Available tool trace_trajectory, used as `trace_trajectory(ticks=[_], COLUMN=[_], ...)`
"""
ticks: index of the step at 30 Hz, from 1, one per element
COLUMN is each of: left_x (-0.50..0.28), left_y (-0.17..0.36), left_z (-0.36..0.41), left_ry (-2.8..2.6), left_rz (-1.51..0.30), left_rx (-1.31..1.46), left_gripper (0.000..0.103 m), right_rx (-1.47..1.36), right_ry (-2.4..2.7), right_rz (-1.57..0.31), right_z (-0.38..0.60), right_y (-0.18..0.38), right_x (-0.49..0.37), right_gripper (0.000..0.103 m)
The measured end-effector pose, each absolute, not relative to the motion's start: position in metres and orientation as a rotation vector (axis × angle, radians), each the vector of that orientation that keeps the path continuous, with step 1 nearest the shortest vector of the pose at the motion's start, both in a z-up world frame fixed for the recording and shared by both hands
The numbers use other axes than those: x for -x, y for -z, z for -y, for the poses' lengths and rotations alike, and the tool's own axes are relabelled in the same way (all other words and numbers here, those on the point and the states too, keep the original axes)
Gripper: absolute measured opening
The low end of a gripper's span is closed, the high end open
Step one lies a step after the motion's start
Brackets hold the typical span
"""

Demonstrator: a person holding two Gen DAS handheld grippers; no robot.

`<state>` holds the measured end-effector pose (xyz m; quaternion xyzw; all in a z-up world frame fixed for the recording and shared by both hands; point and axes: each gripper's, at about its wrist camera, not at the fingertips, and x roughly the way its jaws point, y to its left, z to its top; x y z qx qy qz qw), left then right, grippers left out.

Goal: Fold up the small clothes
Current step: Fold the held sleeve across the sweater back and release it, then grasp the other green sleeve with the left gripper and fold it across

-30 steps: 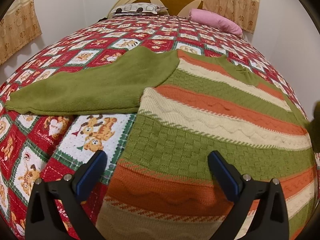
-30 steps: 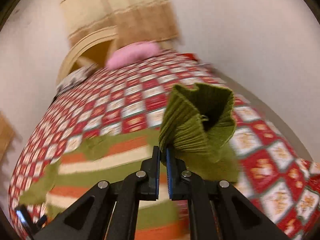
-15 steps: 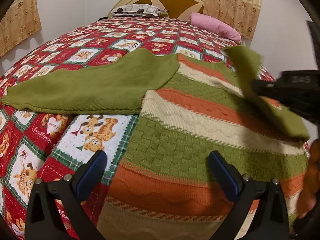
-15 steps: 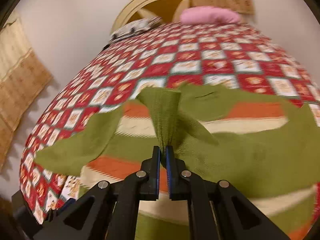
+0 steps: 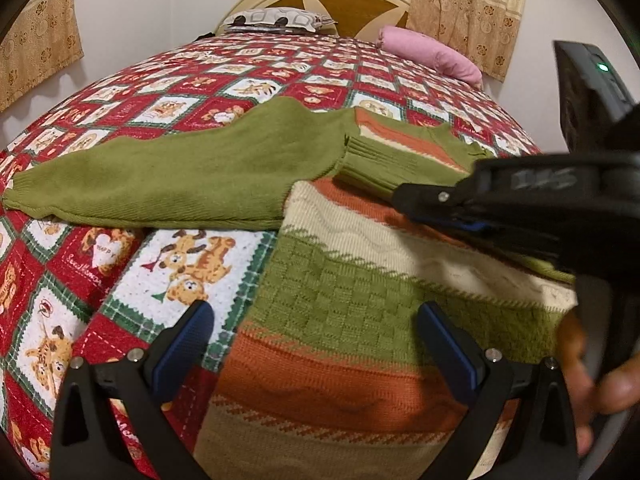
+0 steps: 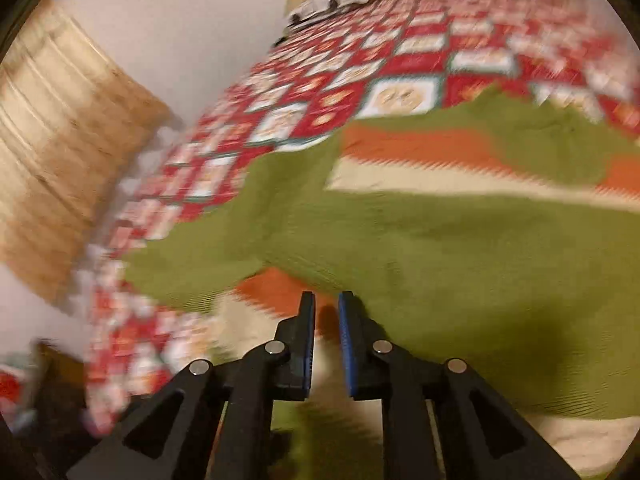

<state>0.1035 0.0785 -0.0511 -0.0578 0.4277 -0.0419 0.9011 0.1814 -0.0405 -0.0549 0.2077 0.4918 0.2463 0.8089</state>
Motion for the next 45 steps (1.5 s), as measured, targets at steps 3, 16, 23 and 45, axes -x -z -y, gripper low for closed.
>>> trace_trajectory(ticks=[3,16,23,45], left_x=[-0.103,-0.104,-0.104,-0.164], left_y=[0.051,0.050,0.048,0.048], left_z=[-0.079,-0.082,-0.084,-0.391], left_ry=[0.087,0.082,0.102,-0.489], left_rz=[-0.885,-0.889,-0.909,-0.838], left_rx=[0.120,0.111,0.079,0.580], left_gripper=[0.103,0.103,0.103,0.065], right_rx=[-0.443,-0.408,-0.405,-0.257], right_ry=[-0.504,0.227,0.203,0.138], right_rz=[-0.991,-0.913,-0.837,-0.862], right_z=[0.056,0.249,0.247,0.225], right_y=[0.037,0.042,0.056,0.059], right_x=[-0.165,-0.079,-0.068,-0.070], right_gripper=[0.013,0.014,0.020,0.072])
